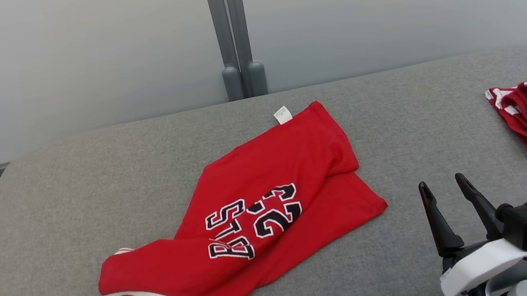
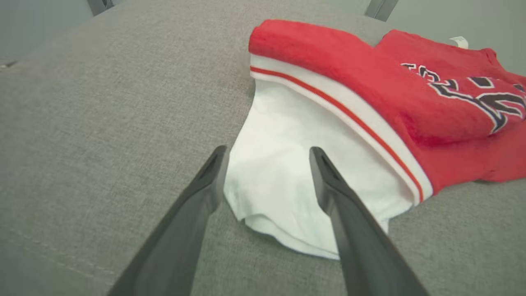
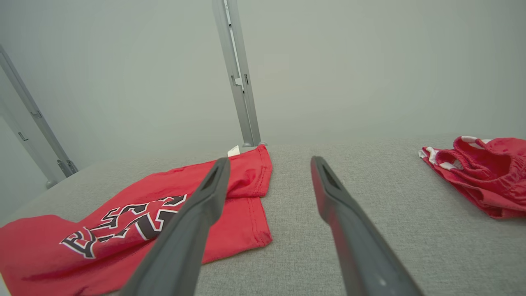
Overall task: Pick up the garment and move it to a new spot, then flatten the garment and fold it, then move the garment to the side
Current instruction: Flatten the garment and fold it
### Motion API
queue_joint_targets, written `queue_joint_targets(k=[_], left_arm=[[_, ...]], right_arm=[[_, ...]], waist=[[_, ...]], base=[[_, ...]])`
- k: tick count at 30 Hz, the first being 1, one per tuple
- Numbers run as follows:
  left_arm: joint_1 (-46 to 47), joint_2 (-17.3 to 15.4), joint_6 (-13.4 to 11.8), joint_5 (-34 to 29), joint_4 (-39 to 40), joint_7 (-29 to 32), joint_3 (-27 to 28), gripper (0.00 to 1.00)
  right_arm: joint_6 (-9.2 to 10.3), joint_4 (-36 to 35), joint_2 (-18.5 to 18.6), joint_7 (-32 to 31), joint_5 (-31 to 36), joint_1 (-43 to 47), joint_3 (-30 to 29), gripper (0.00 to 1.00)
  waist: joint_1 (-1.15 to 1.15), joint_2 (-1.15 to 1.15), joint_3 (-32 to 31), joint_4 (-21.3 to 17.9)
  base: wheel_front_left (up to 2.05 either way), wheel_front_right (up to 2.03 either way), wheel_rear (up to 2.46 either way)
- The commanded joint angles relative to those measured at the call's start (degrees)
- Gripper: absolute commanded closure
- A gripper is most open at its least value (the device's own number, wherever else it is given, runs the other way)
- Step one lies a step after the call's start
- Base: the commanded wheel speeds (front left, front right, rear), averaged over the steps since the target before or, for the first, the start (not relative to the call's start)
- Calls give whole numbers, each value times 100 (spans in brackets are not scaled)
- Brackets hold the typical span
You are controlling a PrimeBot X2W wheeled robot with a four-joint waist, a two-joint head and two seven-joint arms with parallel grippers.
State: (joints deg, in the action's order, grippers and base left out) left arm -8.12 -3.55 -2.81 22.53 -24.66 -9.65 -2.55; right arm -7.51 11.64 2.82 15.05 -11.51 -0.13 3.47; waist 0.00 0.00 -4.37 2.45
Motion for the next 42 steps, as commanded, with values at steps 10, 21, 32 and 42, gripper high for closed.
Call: queue_joint_targets(k=[10, 21, 32, 42], left_arm=[[209, 4, 27, 510, -600, 97, 212, 0], [507, 22, 193, 750, -1142, 68, 154, 92], [823, 28, 397, 753, -1168, -224, -14, 100], [910, 35, 399, 579, -444, -278, -267, 100]], right_arm=[[4, 32, 15, 17, 46, -73, 31, 0], [4, 60, 15, 18, 96, -100, -11, 0], [4, 838, 14, 18, 248, -316, -235, 0], [4, 2915, 15, -251, 512, -1489, -603, 0]], waist=[[0, 0, 167, 25], [0, 0, 241, -23], [0, 0, 264, 242], [0, 0, 350, 804]], base=[[0, 0, 0], [0, 0, 0], [0, 0, 0], [0, 0, 0]])
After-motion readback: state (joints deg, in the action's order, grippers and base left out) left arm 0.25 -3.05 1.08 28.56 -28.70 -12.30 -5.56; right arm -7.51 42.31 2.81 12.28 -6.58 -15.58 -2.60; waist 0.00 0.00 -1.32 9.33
